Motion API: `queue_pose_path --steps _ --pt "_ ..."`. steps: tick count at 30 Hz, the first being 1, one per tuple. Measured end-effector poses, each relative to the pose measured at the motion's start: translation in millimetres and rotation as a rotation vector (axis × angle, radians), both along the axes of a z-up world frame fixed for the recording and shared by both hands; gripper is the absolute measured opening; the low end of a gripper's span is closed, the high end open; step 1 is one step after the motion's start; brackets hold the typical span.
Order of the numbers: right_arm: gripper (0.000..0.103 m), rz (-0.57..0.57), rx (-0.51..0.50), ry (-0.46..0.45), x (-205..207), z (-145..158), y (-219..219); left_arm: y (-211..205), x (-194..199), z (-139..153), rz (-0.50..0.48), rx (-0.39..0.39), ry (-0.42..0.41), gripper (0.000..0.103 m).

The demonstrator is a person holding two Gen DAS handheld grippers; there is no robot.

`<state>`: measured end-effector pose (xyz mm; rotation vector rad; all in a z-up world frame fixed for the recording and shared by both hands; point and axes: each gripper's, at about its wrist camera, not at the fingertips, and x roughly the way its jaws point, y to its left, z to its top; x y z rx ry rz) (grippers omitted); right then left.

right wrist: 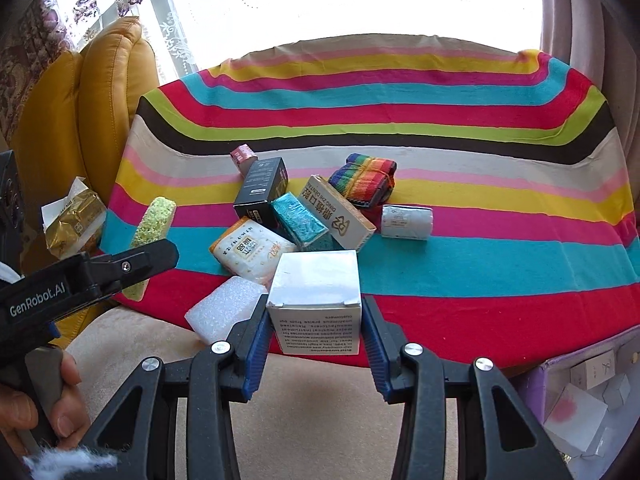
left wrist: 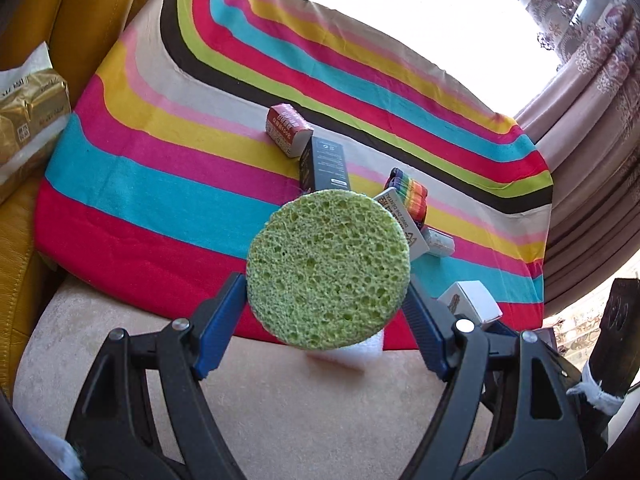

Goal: Organize objects
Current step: 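Carry the carton and sponge into the storage box and release them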

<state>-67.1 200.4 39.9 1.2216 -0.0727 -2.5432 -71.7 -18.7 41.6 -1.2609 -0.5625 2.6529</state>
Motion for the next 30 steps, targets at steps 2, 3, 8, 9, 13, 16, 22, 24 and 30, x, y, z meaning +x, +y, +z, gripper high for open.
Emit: queue_pose_path --steps 2,3,8,9,13,16,22,24,30 --pt "0.044 -0.013 -0.008 0.001 3 1 10 12 5 3 -0.014 -0.027 0.019 0.08" --pt "0.044 -0.02 -0.013 0.002 5 1 15 17 7 4 -0.023 -0.036 0.025 0.08" --pt "0.044 -0.052 -0.031 0.003 14 2 44 46 15 7 -0.07 -0.06 0.037 0.08" --pt "0.044 -0.06 -0.034 0.003 15 2 49 53 17 7 -0.084 -0.066 0.038 0.08" --pt "0.044 -0.095 -0.049 -0.002 22 1 73 76 21 7 -0.134 -0.086 0.034 0.08" --pt "0.044 -0.124 -0.056 -0.008 26 -1 92 93 24 6 -0.172 -0.102 0.03 0.08" --pt "0.044 -0.186 -0.062 -0.015 34 -5 129 132 30 4 -0.25 -0.135 0.026 0.08" --pt "0.044 -0.208 -0.057 -0.016 39 -7 143 149 31 4 -0.287 -0.144 0.026 0.08" --pt "0.044 -0.303 -0.041 -0.04 51 -16 196 206 40 2 -0.416 -0.158 0.032 0.08"
